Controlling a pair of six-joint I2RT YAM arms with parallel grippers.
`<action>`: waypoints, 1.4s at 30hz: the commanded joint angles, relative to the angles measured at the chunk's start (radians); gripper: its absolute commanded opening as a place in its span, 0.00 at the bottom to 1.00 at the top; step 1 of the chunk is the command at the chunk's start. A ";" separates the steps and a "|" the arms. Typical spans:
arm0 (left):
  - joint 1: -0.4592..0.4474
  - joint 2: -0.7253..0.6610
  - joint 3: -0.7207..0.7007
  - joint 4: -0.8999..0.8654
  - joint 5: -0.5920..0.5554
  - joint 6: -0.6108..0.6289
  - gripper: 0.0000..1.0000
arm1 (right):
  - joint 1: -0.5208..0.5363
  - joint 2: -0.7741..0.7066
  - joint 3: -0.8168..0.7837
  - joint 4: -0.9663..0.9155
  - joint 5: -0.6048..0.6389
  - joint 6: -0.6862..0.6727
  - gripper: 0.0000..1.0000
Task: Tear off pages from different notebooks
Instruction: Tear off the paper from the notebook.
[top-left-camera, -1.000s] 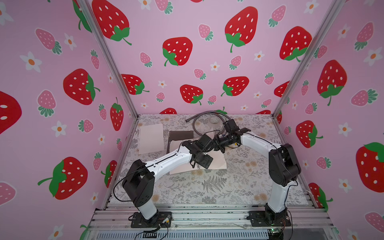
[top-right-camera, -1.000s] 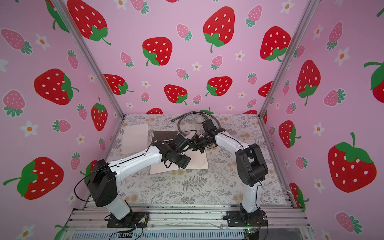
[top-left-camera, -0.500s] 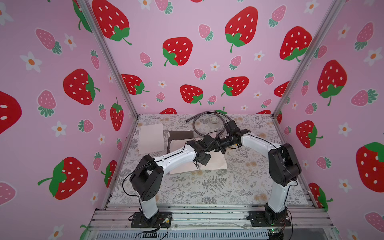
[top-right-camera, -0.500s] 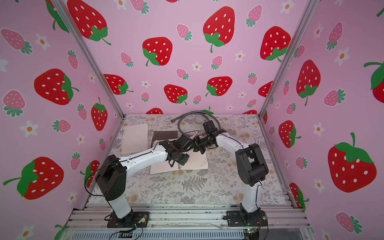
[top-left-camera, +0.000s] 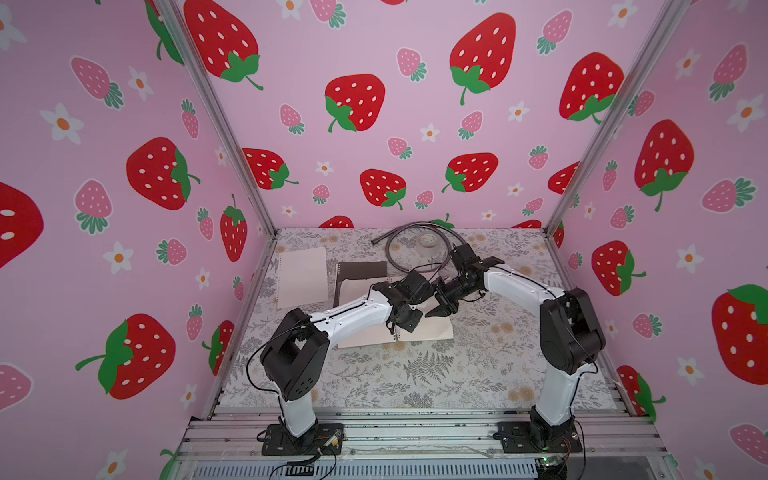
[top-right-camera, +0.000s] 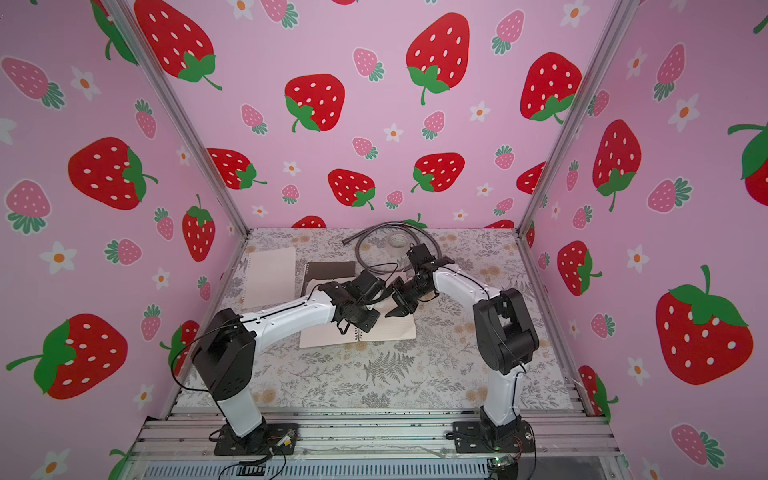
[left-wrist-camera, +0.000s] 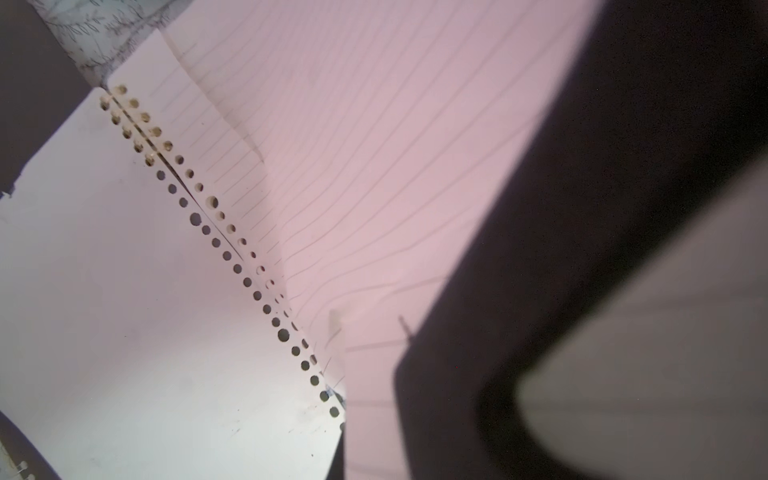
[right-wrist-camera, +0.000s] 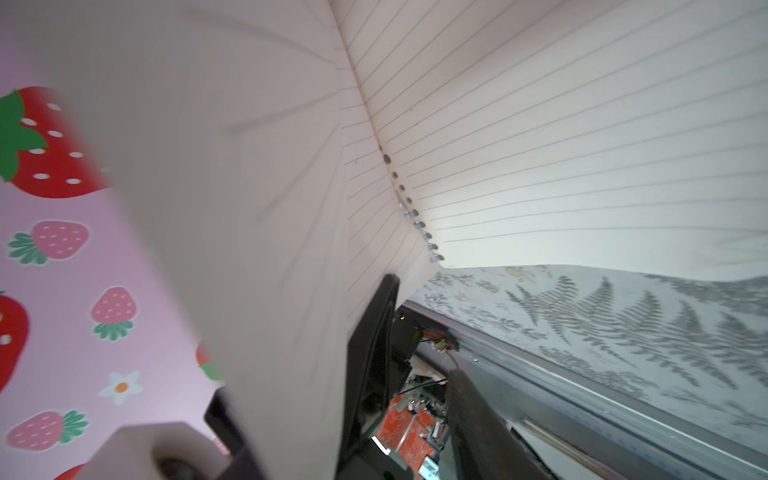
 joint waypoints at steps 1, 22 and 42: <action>-0.019 -0.034 -0.037 -0.035 0.125 0.059 0.00 | -0.017 -0.097 0.072 -0.217 0.196 -0.252 0.56; 0.027 -0.065 0.066 -0.283 0.266 0.198 0.00 | 0.170 -0.389 -0.203 0.075 0.721 -1.193 0.62; 0.079 -0.178 -0.032 -0.382 0.384 0.259 0.00 | 0.305 -0.537 -0.510 0.590 0.624 -1.659 0.66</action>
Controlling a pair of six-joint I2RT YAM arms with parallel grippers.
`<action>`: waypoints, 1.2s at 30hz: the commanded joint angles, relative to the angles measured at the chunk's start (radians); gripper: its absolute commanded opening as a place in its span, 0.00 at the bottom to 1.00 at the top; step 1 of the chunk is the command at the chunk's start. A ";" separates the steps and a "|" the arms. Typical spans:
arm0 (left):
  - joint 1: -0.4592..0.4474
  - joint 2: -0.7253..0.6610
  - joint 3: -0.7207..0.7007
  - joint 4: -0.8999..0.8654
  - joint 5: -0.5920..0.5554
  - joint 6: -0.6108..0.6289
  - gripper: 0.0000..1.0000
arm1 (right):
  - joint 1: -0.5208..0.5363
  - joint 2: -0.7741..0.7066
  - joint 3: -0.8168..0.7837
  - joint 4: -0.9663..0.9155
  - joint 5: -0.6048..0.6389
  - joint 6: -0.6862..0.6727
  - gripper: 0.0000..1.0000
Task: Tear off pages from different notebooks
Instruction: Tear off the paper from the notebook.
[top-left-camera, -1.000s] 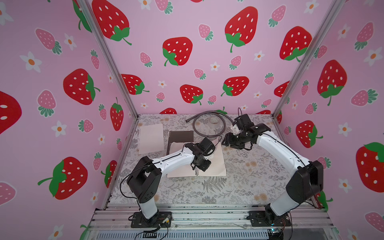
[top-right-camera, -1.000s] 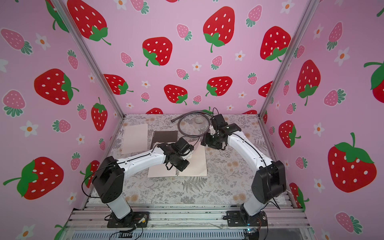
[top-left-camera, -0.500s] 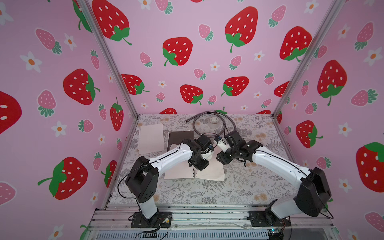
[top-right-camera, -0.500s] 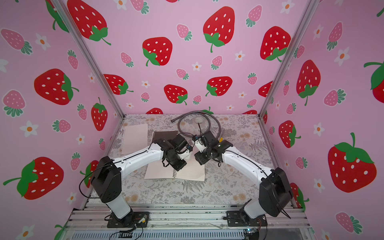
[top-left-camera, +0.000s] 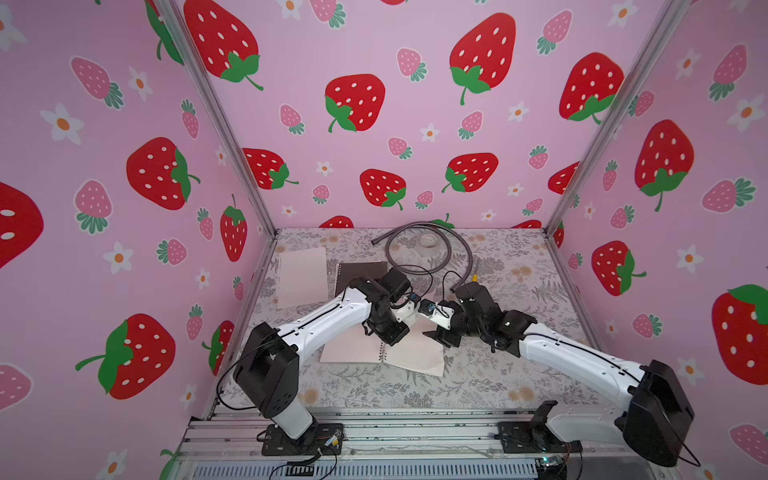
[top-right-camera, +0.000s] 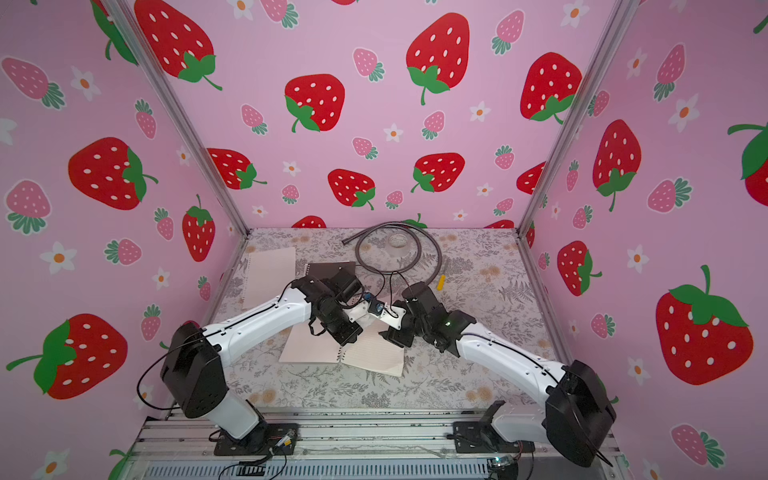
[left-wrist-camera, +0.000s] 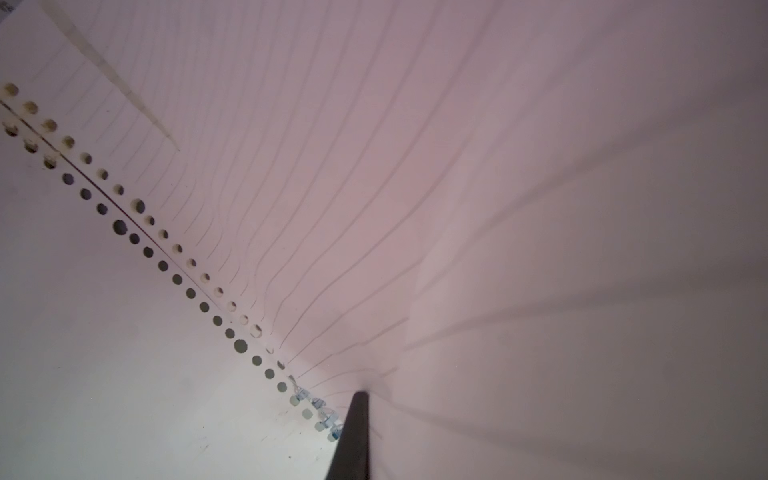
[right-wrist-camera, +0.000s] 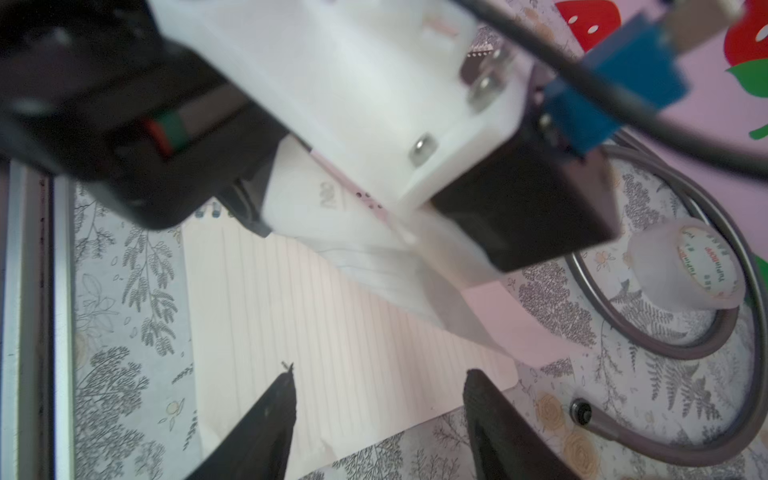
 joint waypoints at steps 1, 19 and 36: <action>0.002 -0.024 -0.017 -0.047 0.036 0.016 0.00 | 0.004 0.048 0.036 0.115 0.034 -0.062 0.66; 0.004 -0.027 -0.014 -0.040 0.029 0.012 0.00 | 0.058 0.062 0.096 -0.020 -0.133 -0.061 0.53; 0.004 -0.043 -0.025 -0.029 0.003 0.005 0.00 | 0.102 0.081 0.078 -0.009 -0.165 0.011 0.29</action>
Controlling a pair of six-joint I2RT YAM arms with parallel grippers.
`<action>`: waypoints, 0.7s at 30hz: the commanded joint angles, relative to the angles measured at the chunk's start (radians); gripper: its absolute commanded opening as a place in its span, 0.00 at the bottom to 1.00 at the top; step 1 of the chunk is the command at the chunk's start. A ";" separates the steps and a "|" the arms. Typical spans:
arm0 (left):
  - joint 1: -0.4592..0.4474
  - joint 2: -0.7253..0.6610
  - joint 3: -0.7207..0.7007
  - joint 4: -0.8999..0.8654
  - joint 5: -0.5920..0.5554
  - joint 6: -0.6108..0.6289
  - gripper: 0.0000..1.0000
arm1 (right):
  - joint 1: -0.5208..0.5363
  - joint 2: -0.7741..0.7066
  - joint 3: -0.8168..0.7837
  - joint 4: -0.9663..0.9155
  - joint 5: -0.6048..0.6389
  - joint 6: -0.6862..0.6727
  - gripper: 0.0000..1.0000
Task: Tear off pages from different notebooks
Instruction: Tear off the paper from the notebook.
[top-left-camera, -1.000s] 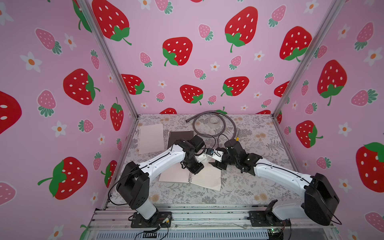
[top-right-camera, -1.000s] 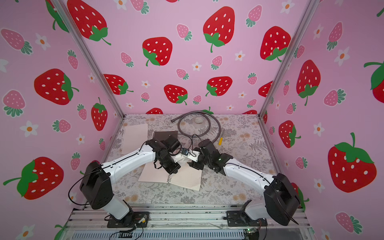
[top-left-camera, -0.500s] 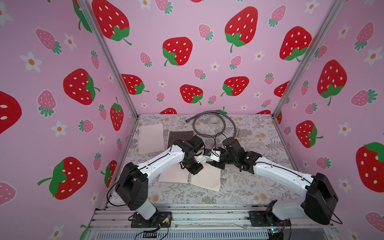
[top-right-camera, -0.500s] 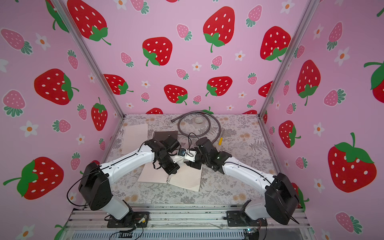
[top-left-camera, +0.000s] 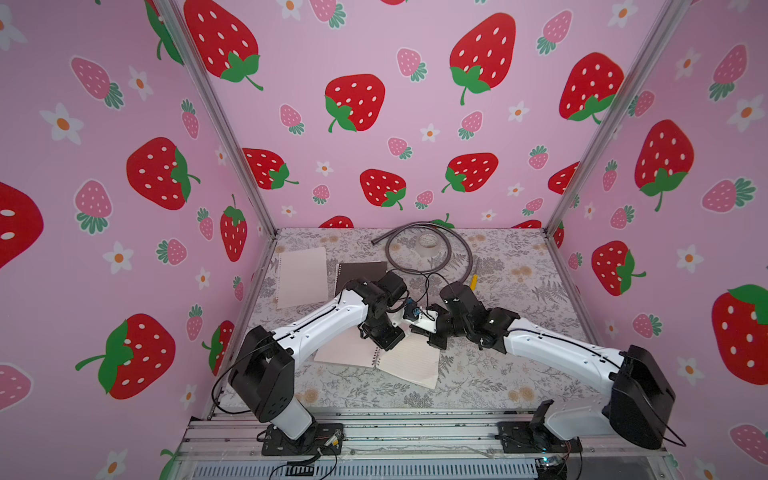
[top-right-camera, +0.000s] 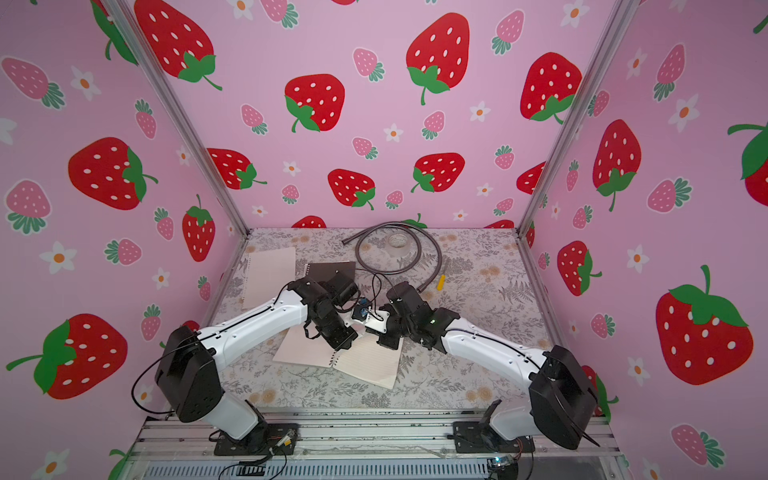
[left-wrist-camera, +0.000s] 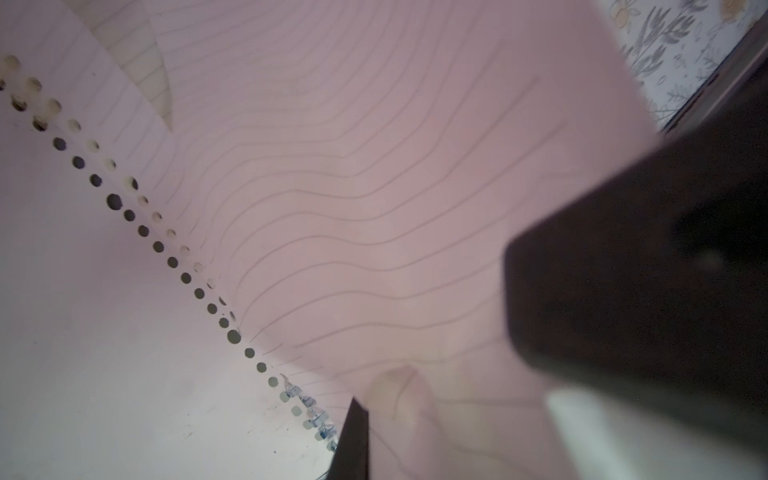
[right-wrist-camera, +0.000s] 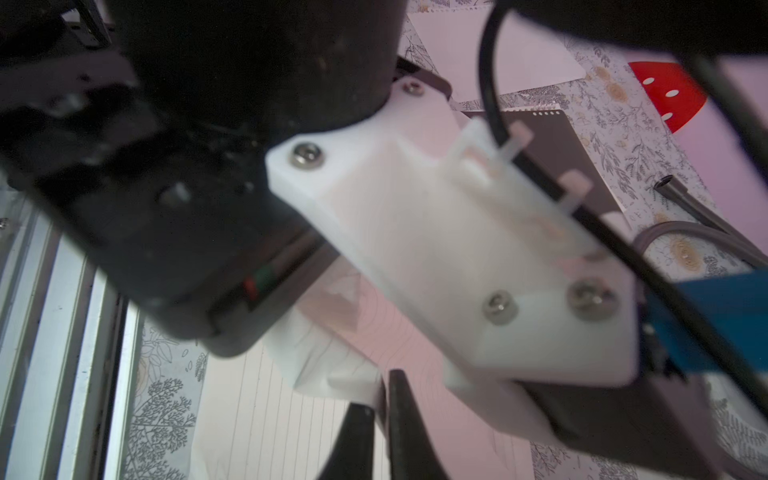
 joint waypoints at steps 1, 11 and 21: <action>0.001 -0.012 -0.005 0.025 0.001 -0.001 0.00 | 0.019 -0.003 0.011 -0.022 -0.033 0.005 0.35; -0.002 -0.006 -0.007 0.027 0.018 -0.007 0.00 | 0.026 0.008 0.028 -0.011 0.024 -0.035 0.59; -0.010 -0.005 0.001 0.013 0.001 -0.015 0.00 | 0.026 0.111 0.061 0.041 0.002 -0.037 0.06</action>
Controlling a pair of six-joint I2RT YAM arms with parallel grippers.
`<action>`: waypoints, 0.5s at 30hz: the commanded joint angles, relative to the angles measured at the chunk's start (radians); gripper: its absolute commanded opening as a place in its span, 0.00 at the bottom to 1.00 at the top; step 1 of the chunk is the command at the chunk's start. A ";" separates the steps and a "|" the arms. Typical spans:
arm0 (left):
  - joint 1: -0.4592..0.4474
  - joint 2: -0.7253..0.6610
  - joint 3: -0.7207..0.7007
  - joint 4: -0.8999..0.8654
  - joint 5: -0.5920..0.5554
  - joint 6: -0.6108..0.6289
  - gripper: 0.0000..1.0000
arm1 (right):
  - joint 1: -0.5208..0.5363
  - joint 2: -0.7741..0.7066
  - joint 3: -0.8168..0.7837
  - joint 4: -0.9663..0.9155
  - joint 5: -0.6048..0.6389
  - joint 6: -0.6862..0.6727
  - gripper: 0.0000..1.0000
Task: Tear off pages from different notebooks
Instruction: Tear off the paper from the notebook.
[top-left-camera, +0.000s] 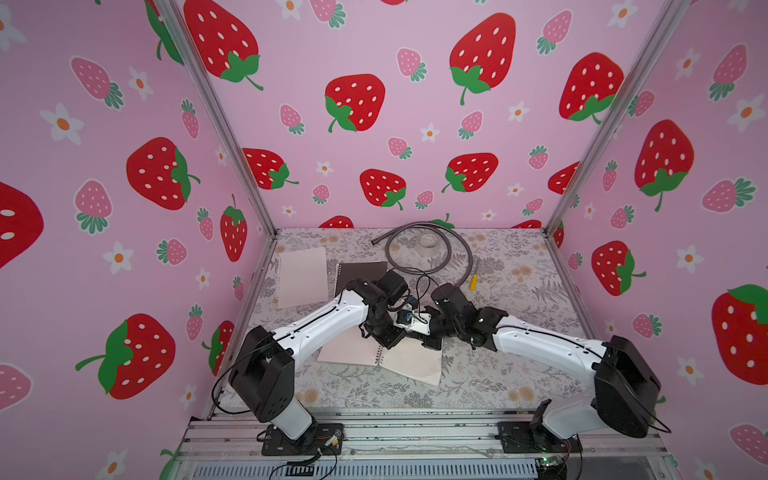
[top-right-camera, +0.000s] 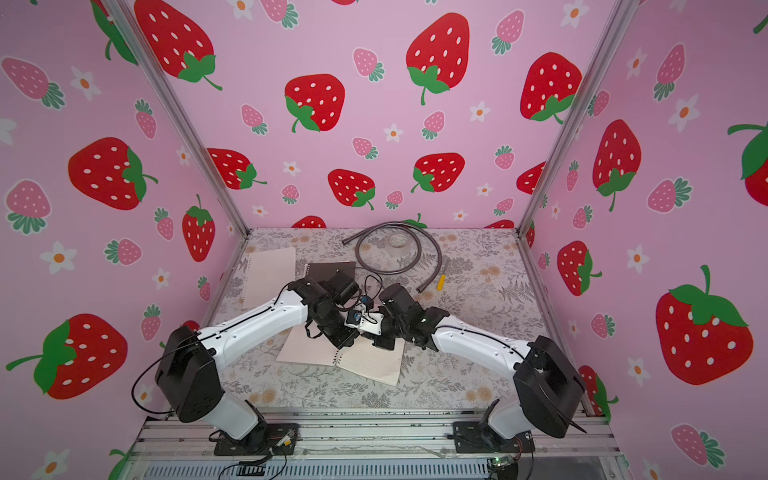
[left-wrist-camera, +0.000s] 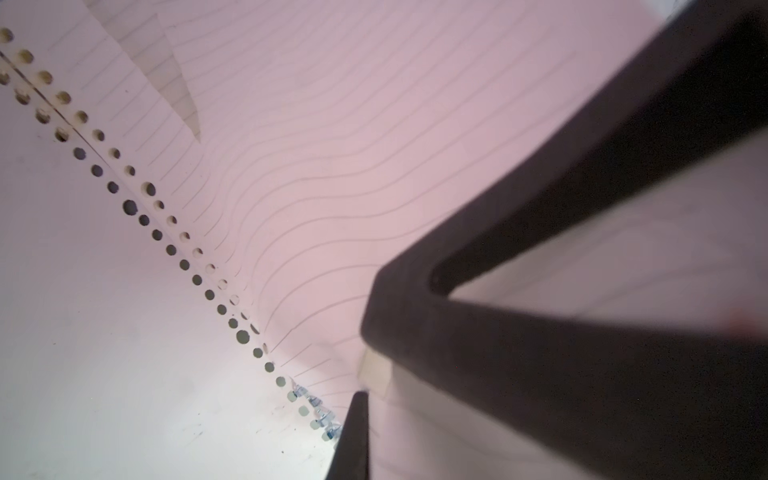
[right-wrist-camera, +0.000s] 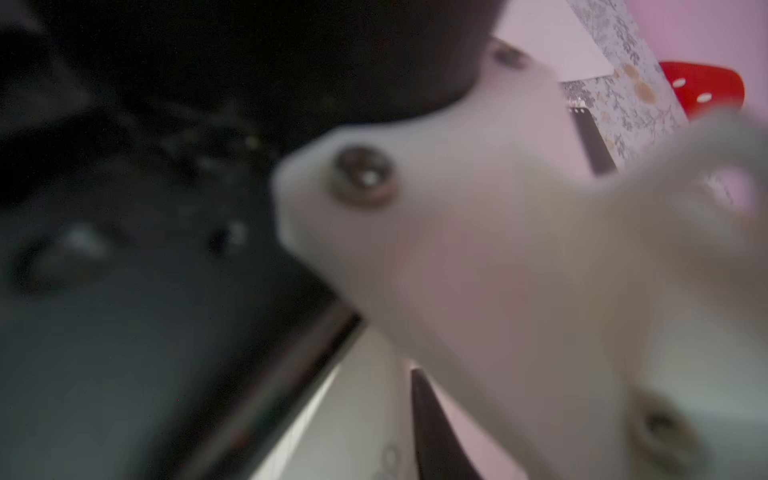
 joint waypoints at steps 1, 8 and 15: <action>-0.008 -0.005 0.003 -0.021 0.004 -0.003 0.00 | 0.006 0.020 0.037 0.020 -0.023 0.003 0.00; 0.002 -0.027 -0.016 -0.008 -0.006 -0.048 0.36 | 0.006 0.000 0.026 -0.012 -0.029 0.008 0.00; 0.160 -0.116 -0.104 0.087 -0.152 -0.238 0.16 | 0.008 -0.009 0.020 -0.070 -0.017 0.033 0.00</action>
